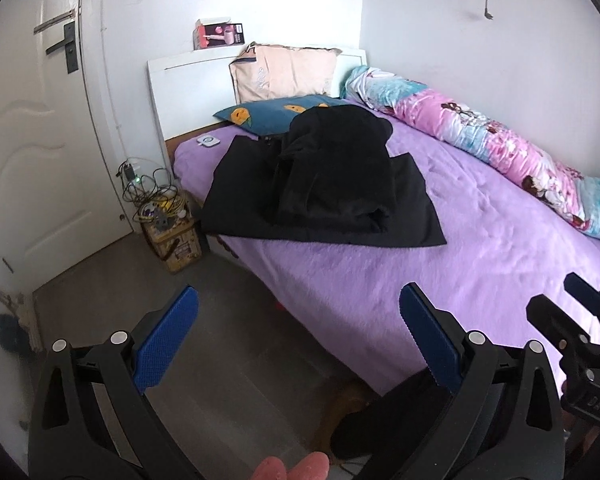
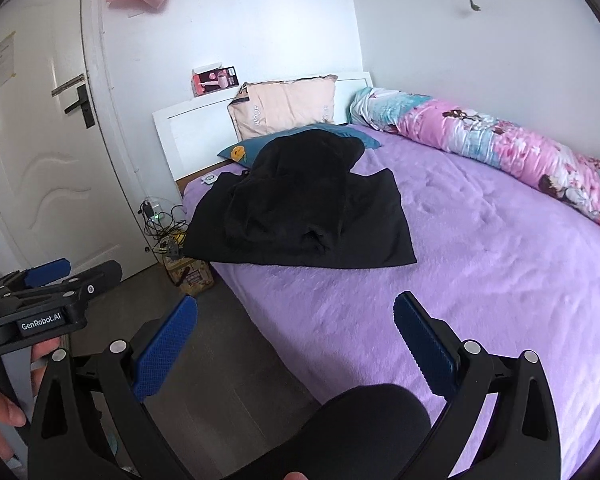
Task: Fold large clothes
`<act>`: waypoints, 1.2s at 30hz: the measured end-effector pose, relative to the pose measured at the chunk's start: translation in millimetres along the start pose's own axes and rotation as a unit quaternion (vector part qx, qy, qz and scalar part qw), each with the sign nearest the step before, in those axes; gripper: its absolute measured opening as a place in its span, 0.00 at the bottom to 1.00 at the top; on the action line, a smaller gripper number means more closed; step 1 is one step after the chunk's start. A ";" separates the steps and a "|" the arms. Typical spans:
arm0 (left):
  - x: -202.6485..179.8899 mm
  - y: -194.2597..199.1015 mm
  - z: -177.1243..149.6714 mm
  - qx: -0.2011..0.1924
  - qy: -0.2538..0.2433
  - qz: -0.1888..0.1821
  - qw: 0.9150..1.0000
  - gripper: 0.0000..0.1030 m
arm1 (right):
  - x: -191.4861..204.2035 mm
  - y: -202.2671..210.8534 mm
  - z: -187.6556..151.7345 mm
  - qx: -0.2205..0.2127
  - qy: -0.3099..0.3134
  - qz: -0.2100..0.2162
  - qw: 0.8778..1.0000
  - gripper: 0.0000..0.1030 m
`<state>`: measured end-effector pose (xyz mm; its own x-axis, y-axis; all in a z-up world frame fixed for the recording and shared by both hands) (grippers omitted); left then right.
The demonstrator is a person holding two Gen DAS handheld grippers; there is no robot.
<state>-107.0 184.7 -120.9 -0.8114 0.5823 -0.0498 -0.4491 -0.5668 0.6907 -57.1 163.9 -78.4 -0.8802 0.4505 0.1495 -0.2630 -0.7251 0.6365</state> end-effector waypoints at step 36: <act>3.4 -0.9 1.5 0.001 0.003 0.004 1.000 0.95 | -1.4 -10.7 -13.0 0.021 0.006 0.022 1.000 0.94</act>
<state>-108.8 188.1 -120.5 -0.8173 0.5742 -0.0488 -0.4418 -0.5700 0.6928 -58.2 164.2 -95.3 -0.8957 0.4114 0.1687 -0.2072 -0.7219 0.6602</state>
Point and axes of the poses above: each gripper's, at about its wrist camera, not at the fingertips, and y roughly against the way its jaws point, x to its left, z to its top, the point moved 7 cm from there along -y, roughly the way its jaws point, and after that the axes turned 5 degrees about x, right-handed, at the moved point
